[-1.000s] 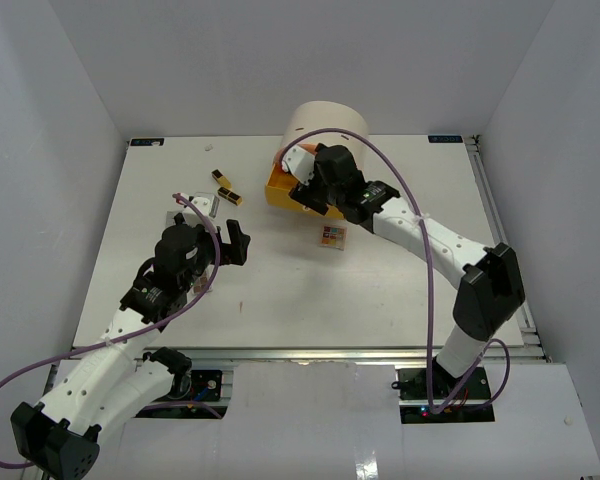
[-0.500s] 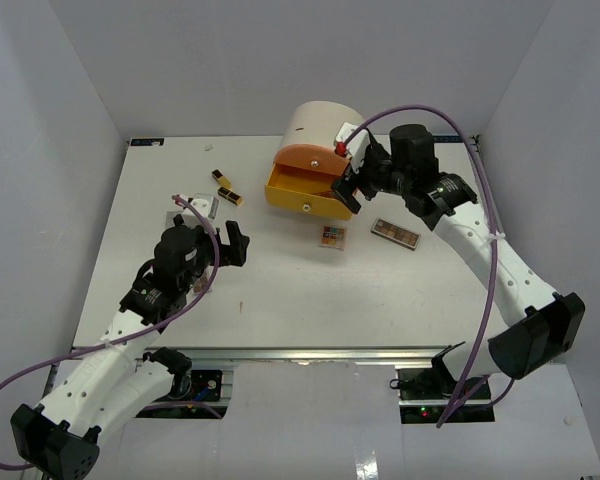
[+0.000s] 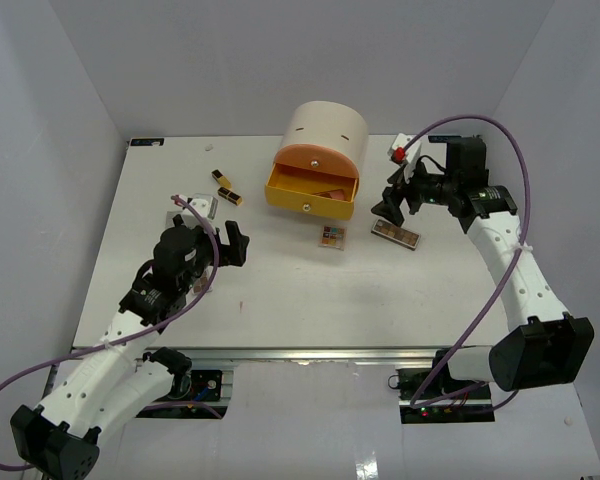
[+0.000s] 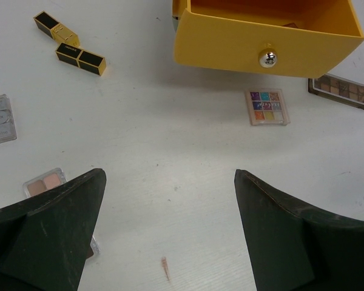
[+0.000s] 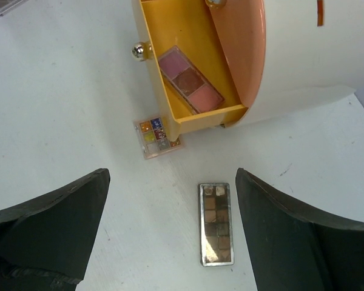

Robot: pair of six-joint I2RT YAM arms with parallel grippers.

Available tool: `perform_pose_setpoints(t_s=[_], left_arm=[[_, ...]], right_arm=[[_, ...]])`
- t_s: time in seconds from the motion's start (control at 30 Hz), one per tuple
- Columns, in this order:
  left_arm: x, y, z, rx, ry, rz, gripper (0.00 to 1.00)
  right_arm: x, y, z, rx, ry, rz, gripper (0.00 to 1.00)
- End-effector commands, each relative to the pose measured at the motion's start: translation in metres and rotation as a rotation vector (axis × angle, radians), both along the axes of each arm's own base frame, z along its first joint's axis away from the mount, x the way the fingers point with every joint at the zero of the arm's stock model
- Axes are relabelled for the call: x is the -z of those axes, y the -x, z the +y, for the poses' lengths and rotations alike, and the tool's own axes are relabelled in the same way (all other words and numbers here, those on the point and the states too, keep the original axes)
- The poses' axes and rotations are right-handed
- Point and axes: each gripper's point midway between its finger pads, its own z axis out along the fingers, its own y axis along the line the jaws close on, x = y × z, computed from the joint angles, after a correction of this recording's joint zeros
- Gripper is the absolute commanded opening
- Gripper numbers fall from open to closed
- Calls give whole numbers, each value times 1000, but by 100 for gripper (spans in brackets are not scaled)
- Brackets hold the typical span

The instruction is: Organize the makeup

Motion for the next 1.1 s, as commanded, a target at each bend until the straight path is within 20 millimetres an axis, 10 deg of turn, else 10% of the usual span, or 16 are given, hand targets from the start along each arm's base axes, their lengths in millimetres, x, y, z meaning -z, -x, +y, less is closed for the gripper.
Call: perform_pose_setpoints(t_s=[0.0, 0.3, 0.63, 1.07], left_arm=[[3, -3, 5, -30, 3, 15, 98], [40, -18, 23, -123, 16, 183, 98], [151, -40, 73, -299, 117, 683, 98], [178, -39, 108, -445, -23, 742, 98]], right_arm=[[-1, 16, -5, -36, -119, 50, 91], [41, 23, -10, -45, -251, 190, 90], [45, 33, -13, -48, -235, 164, 90], [49, 38, -12, -71, -248, 176, 90]])
